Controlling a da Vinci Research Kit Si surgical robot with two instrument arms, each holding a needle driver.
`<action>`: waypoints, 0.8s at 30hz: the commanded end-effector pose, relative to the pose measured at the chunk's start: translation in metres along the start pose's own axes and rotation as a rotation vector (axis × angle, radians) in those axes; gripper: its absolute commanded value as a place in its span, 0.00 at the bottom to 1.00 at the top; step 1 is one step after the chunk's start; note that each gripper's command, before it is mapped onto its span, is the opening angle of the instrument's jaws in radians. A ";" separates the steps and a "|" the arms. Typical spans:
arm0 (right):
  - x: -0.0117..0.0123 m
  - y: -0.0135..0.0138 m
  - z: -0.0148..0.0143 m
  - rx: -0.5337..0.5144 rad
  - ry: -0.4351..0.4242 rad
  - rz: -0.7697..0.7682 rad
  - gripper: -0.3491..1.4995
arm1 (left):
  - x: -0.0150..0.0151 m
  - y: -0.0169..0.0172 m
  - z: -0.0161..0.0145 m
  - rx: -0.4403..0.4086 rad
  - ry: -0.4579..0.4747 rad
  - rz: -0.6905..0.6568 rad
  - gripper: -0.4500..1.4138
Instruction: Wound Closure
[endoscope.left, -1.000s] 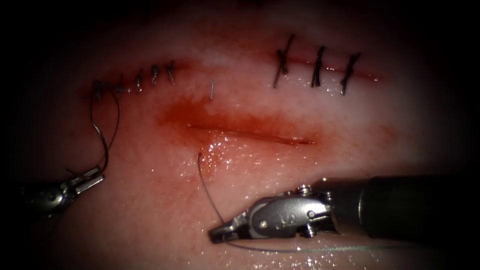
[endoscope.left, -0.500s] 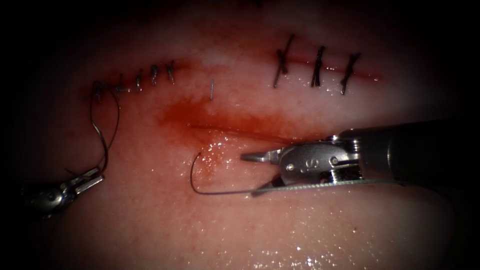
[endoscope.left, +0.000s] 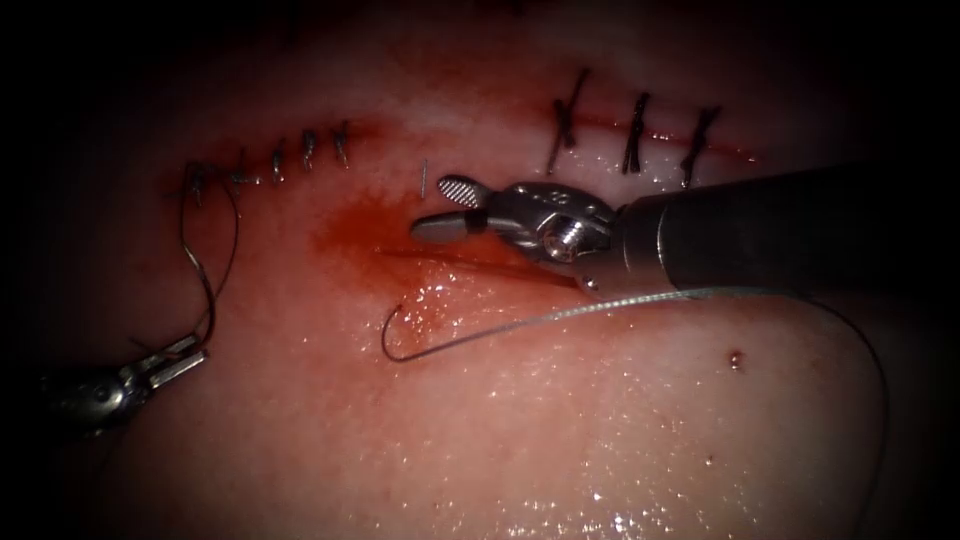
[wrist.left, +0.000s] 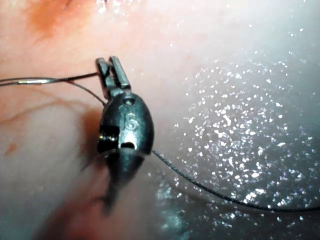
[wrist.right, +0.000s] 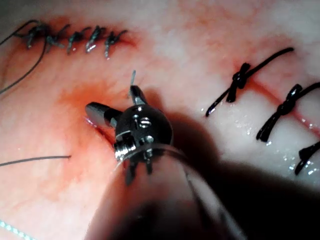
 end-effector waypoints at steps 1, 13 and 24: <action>-0.0007 0.0006 0.0012 -0.025 0.001 0.011 0.63 | -0.0006 0.0009 0.0003 -0.003 -0.001 -0.003 0.00; -0.0007 0.0015 0.0039 -0.073 0.020 0.066 0.24 | -0.0006 0.0009 0.0004 -0.003 -0.001 -0.003 0.00; 0.0005 0.0011 0.0034 -0.037 0.049 -0.065 0.00 | -0.0006 0.0009 0.0003 -0.004 -0.001 -0.003 0.00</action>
